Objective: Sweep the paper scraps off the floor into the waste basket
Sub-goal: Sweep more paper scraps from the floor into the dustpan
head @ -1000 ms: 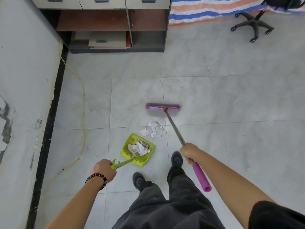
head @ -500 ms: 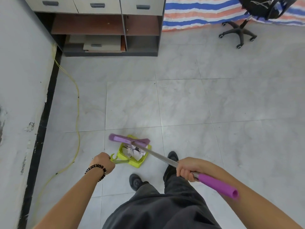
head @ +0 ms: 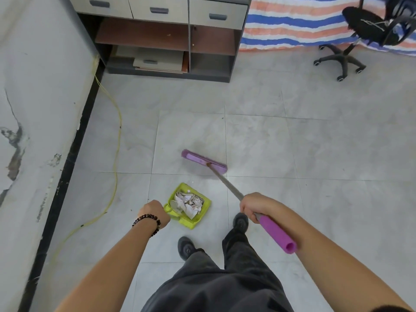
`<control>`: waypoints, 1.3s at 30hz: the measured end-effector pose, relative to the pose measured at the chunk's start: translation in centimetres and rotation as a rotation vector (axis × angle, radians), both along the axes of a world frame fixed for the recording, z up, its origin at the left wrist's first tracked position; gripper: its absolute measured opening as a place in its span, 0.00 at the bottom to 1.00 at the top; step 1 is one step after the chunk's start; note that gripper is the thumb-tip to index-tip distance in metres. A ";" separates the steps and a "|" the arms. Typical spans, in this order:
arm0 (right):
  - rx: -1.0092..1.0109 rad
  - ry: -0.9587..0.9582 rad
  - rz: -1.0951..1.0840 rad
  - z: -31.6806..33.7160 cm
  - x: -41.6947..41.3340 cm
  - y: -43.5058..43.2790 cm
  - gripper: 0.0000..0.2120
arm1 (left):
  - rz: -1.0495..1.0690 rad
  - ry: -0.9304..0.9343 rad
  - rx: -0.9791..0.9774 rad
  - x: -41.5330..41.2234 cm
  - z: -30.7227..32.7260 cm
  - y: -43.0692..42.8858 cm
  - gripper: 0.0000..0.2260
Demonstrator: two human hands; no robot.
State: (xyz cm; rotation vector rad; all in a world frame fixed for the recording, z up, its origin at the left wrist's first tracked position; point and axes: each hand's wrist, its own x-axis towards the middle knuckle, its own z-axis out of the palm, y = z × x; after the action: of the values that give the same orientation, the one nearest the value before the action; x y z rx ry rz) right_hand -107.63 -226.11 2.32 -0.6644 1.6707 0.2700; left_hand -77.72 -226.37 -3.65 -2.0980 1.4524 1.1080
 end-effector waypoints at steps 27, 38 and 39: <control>-0.008 -0.157 -0.374 0.7 0.5 0.2 0.05 | 0.072 0.036 0.040 10.3 2.9 1.4 0.12; -0.043 0.063 0.127 -2.9 8.7 3.5 0.09 | -0.010 -0.117 0.064 12.4 0.5 4.2 0.15; -0.012 0.038 0.200 -2.9 9.4 4.6 0.07 | -0.012 -0.131 0.074 12.5 0.3 4.6 0.15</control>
State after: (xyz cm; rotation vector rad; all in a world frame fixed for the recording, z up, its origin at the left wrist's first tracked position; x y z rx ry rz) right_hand -98.26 -221.55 -0.58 -0.8412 1.6448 0.4182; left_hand -65.21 -221.81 -3.33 -2.0664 1.3409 0.9844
